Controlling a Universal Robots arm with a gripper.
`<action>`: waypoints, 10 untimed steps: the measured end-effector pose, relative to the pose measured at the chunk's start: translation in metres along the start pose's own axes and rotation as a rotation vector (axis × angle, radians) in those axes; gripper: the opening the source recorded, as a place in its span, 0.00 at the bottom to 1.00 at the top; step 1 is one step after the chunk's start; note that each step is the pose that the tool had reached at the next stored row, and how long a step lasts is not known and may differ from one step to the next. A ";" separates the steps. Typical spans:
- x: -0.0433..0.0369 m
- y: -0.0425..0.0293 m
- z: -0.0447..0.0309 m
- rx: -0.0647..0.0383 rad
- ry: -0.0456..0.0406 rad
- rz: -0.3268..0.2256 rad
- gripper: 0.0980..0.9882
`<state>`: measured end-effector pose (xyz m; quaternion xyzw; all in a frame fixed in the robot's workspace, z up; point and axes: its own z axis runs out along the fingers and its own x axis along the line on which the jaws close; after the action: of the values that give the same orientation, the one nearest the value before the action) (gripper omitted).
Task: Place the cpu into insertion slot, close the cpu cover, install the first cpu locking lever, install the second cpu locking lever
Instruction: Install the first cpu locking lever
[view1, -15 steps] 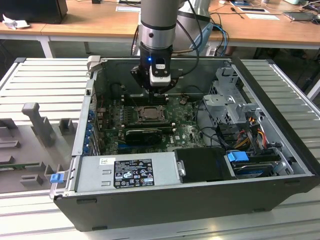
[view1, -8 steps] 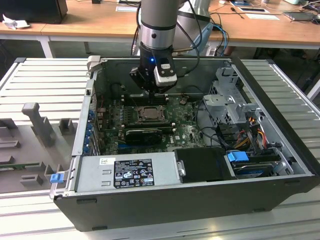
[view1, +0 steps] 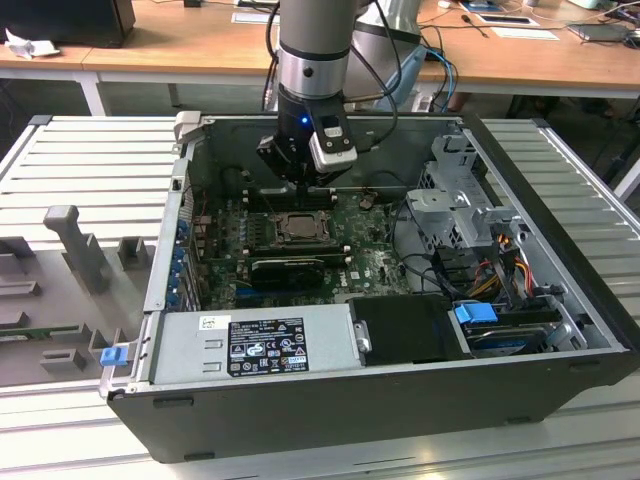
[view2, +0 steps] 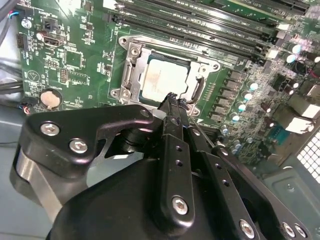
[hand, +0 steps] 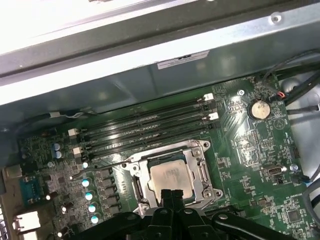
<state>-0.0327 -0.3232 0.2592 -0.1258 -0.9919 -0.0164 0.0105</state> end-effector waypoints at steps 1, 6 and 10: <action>0.0003 -0.0001 0.0002 0.000 0.0003 -0.007 0.01; 0.0003 -0.0001 0.0013 0.002 0.0034 -0.108 0.01; 0.0003 -0.0002 0.0021 0.004 0.0056 -0.180 0.01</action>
<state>-0.0331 -0.3232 0.2571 -0.0360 -0.9992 -0.0155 0.0120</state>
